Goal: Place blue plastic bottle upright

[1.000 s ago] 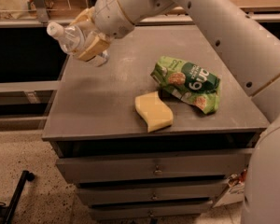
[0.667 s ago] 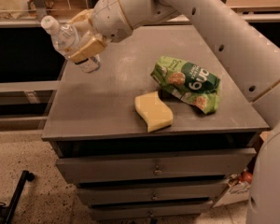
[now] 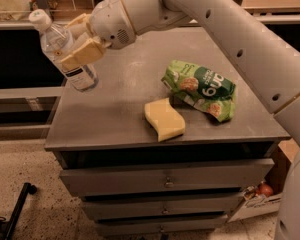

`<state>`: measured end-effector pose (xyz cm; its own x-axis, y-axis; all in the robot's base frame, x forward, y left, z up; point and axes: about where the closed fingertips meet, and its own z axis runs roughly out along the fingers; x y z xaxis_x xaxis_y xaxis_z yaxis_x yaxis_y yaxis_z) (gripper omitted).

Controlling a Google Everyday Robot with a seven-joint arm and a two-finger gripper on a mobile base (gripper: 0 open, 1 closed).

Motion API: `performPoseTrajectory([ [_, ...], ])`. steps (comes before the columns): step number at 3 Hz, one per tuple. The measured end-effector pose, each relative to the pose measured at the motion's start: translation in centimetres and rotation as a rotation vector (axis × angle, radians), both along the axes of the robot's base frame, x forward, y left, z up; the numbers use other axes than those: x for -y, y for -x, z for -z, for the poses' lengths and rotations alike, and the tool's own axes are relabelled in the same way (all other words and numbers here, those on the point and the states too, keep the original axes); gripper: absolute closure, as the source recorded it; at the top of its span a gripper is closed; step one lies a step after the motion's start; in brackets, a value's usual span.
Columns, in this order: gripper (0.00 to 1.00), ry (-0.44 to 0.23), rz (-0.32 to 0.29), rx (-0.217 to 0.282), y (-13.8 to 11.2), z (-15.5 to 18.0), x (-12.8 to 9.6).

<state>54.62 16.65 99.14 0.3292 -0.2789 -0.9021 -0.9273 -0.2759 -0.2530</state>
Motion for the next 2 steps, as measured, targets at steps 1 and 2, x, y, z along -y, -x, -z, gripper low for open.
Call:
performPoseTrajectory([
  [1,1.00,-0.016,0.023,-0.114,2.2,0.7,-1.0],
  [2,1.00,-0.068,0.040,-0.202,4.0,2.3,-2.0],
])
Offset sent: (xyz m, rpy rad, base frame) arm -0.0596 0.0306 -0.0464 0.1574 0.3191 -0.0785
